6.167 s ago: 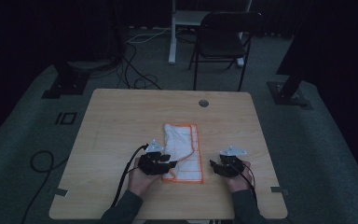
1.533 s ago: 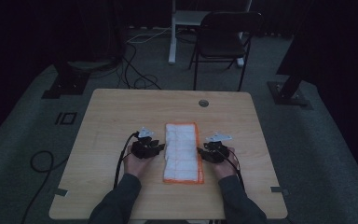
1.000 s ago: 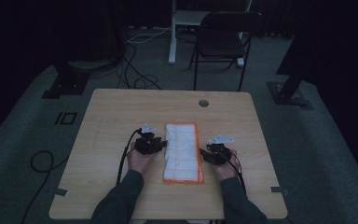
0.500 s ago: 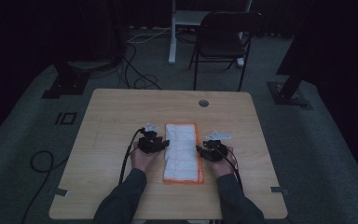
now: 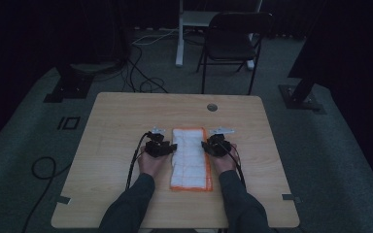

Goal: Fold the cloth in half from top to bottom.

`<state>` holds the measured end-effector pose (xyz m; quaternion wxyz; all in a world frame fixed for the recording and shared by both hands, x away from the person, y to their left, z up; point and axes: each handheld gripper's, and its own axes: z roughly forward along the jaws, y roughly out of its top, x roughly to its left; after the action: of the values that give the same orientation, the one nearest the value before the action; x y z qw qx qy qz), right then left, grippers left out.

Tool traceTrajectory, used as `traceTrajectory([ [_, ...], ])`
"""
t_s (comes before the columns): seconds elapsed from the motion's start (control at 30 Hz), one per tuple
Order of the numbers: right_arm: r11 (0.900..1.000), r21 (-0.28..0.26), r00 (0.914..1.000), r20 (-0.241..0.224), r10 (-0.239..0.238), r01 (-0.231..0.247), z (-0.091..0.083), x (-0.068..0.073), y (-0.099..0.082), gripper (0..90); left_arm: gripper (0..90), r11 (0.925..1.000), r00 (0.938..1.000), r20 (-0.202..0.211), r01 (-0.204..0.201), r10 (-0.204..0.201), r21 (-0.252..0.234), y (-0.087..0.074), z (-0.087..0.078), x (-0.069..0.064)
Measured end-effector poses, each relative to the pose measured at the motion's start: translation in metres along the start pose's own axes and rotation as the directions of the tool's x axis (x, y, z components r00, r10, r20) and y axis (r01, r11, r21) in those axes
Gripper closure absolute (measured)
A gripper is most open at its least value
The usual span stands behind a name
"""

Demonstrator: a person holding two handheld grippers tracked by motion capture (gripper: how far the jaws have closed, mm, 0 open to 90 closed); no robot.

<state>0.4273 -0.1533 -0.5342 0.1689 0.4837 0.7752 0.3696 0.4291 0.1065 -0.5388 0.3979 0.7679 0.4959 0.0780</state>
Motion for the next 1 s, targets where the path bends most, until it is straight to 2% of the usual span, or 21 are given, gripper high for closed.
traceTrajectory([
  [0.17, 0.9998, 0.003, 0.9996, 0.022, 0.020, -0.020, 0.008, -0.003, 0.007, 69.3, 57.4, 1.0000, 0.9998, -0.018, 0.002, -0.002, 0.006, 0.006, 0.005, 0.000],
  [0.3, 0.9988, 0.013, 0.9983, 0.035, 0.046, -0.047, 0.014, -0.008, 0.010, 66.1, 57.6, 0.9999, 0.9996, -0.029, 0.003, -0.002, 0.010, 0.011, 0.009, -0.001],
  [0.47, 0.9985, 0.027, 0.9983, 0.034, 0.047, -0.048, 0.017, -0.009, 0.010, 65.4, 61.4, 0.9997, 0.9994, -0.032, 0.015, -0.014, 0.017, 0.015, 0.012, 0.000],
  [0.63, 0.9995, 0.030, 0.9993, 0.034, 0.012, -0.013, 0.018, -0.004, 0.009, 76.5, 71.9, 0.9992, 0.9997, -0.023, 0.006, -0.005, 0.039, 0.018, 0.015, -0.001],
  [0.73, 0.9990, 0.025, 0.9993, 0.008, 0.036, -0.036, 0.018, -0.006, 0.009, 82.0, 79.5, 0.9991, 0.9999, -0.013, -0.001, 0.002, 0.043, 0.018, 0.017, -0.002],
  [0.83, 0.9986, 0.022, 0.9987, -0.011, 0.049, -0.049, 0.018, -0.007, 0.008, 85.6, 83.9, 0.9987, 0.9999, -0.004, 0.010, -0.010, 0.051, 0.018, 0.017, -0.002],
  [1.0, 0.9986, -0.003, 0.9986, -0.001, 0.053, -0.053, 0.016, -0.005, 0.007, 86.5, 86.0, 0.9988, 1.0000, -0.004, -0.005, 0.005, 0.048, 0.019, 0.016, -0.002],
])
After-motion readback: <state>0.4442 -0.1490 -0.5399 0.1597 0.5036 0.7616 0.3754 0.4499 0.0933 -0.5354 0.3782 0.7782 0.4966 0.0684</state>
